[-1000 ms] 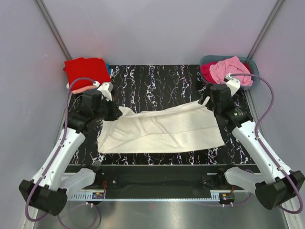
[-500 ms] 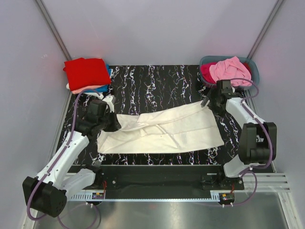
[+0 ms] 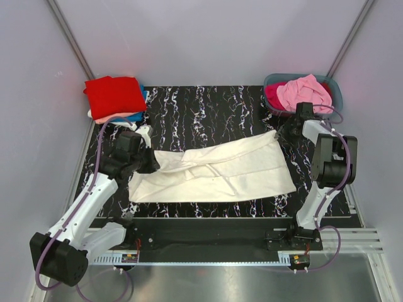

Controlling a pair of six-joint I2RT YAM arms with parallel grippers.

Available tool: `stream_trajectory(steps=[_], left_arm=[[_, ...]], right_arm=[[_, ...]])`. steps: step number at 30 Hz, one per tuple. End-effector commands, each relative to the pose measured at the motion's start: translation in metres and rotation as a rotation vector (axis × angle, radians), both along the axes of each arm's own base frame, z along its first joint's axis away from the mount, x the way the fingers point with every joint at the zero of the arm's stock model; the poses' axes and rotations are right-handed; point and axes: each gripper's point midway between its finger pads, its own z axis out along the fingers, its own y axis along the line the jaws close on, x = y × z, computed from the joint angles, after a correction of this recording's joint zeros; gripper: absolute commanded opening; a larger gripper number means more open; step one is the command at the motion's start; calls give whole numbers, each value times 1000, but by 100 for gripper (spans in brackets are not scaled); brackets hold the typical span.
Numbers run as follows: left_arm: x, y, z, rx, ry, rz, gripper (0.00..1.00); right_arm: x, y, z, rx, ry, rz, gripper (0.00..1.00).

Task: Fold and stack the t-shirts
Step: Fold the tshirt

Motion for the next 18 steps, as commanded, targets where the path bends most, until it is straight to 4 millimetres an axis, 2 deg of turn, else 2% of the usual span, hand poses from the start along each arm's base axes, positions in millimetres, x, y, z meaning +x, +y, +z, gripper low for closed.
stream_trajectory(steps=[1, 12, 16, 18], left_arm=[[11, 0, 8, 8, -55, 3, 0], [11, 1, 6, 14, -48, 11, 0], [11, 1, 5, 16, -46, 9, 0], [11, 1, 5, 15, -45, 13, 0]], right_arm=[[29, 4, 12, 23, -84, 19, 47], [41, 1, 0, 22, -77, 13, 47], [42, 3, 1, 32, -89, 17, 37], [41, 4, 1, 35, -91, 19, 35]])
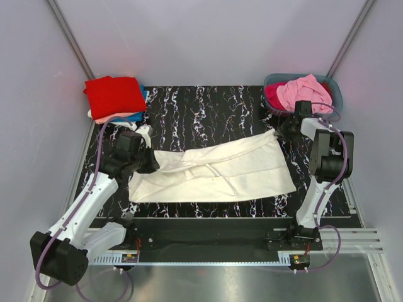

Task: Fold and stack the t-shirts
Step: Fold the tshirt

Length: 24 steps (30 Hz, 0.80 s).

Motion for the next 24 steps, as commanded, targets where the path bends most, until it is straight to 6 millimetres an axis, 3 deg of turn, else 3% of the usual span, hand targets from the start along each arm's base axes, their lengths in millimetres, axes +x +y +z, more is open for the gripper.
stream_trajectory(steps=[1, 7, 14, 17, 20, 24], left_arm=[[10, 0, 6, 7, -45, 5, 0], [10, 0, 5, 9, -44, 5, 0], [10, 0, 5, 9, -42, 8, 0], [10, 0, 5, 9, -41, 8, 0], [10, 0, 6, 7, -42, 4, 0], [11, 0, 10, -3, -52, -2, 0]], right_arm=[[14, 3, 11, 17, -58, 17, 31], [19, 3, 16, 19, -67, 25, 21], [17, 1, 16, 4, -60, 21, 1], [17, 0, 21, 2, -64, 20, 0], [17, 2, 31, 12, -81, 18, 0], [13, 6, 65, 27, -131, 13, 0]])
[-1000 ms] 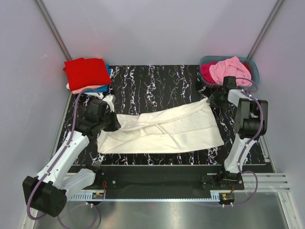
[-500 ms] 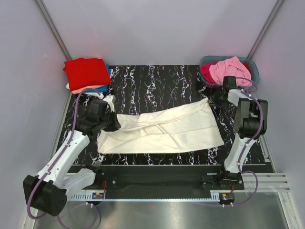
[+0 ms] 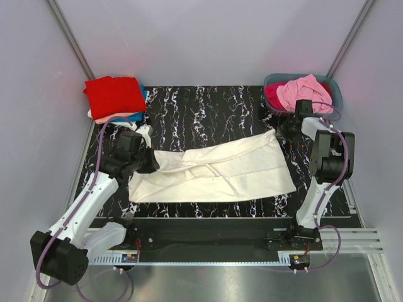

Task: Fold and stack the t-shirts
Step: Fold the tshirt

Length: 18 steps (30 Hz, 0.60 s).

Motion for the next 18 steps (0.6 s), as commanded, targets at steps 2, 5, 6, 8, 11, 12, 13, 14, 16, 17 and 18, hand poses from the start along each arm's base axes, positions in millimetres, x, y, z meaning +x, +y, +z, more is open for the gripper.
stream_trajectory(steps=[2, 5, 6, 8, 11, 12, 13, 14, 16, 17, 18], left_arm=[[12, 2, 15, -1, -58, 2, 0], [14, 5, 23, 12, -65, 13, 0], [16, 5, 26, 15, -71, 15, 0], [21, 10, 35, 44, -91, 25, 0], [32, 19, 41, 102, -116, 44, 0], [36, 19, 44, 107, -118, 42, 0], [43, 25, 40, 146, -110, 62, 0], [52, 29, 51, 158, -135, 68, 0], [69, 32, 49, 198, -125, 74, 0], [82, 35, 61, 211, -159, 76, 0], [91, 36, 63, 224, -161, 75, 0]], right_arm=[[8, 5, 72, 22, -143, 0, 0], [-2, 9, 96, 32, -179, 10, 0], [-8, 10, 109, 32, -196, 13, 0], [-17, 11, 116, 31, -202, 23, 0], [-34, 13, 128, 25, -211, 29, 0], [-41, 15, 132, 28, -217, 30, 0], [-44, 17, 135, 35, -224, 37, 0], [-46, 18, 136, 41, -225, 34, 0], [-48, 22, 139, 62, -235, 43, 0], [-47, 23, 141, 70, -238, 44, 0], [-46, 24, 139, 79, -231, 48, 0]])
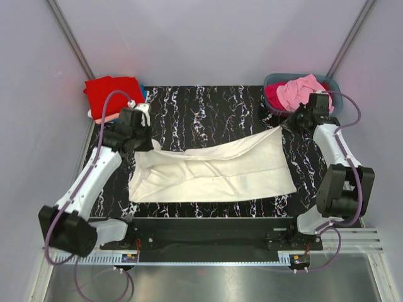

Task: Fold and stack the t-shirts
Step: Fold the tshirt

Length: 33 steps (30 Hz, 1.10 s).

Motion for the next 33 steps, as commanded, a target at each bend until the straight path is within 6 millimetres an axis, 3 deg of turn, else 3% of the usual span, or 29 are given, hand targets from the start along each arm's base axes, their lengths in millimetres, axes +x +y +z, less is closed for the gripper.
stream_trajectory(steps=[1, 2, 3, 4, 5, 6, 7, 8, 9, 10, 12, 13, 16, 19, 25, 28, 33], left_arm=[[48, 14, 15, 106, -67, 18, 0], [64, 17, 29, 116, -95, 20, 0], [74, 18, 31, 125, -94, 22, 0], [90, 17, 20, 138, -57, 23, 0], [108, 17, 38, 140, -96, 27, 0], [120, 16, 41, 144, -103, 24, 0], [134, 14, 26, 157, -69, 16, 0], [143, 12, 24, 166, -65, 7, 0], [159, 8, 39, 160, -106, 1, 0], [171, 5, 19, 169, -63, -7, 0], [192, -4, 27, 153, -87, -31, 0], [203, -7, 11, 157, -53, -40, 0], [227, -11, 2, 171, -44, -48, 0], [247, -10, 0, 199, -65, -45, 0], [275, -22, 16, 229, -207, -88, 0], [282, -31, 27, 273, -268, -129, 0], [276, -44, 40, 309, -298, -152, 0]], right_arm=[[-1, 10, 9, 46, -6, 35, 0], [1, 10, 7, 49, 3, 36, 0], [7, 9, 13, 45, -12, 37, 0], [9, 8, 16, 43, -14, 37, 0], [11, 7, 18, 39, -13, 37, 0], [19, 6, 23, 33, -20, 34, 0], [22, 4, 24, 26, -20, 29, 0], [25, 3, 27, 18, -23, 30, 0], [30, 0, 30, 12, -20, 24, 0], [33, -4, 32, 3, -22, 13, 0], [41, -12, 37, -4, -32, -7, 0], [44, -16, 38, -7, -40, -13, 0], [55, -32, 40, 0, -52, -35, 0], [66, -37, 34, 14, -46, -31, 0], [70, -49, 15, 11, -4, -57, 0], [68, -54, 6, 2, 20, -73, 0], [65, -51, 2, 14, 26, -59, 0]])
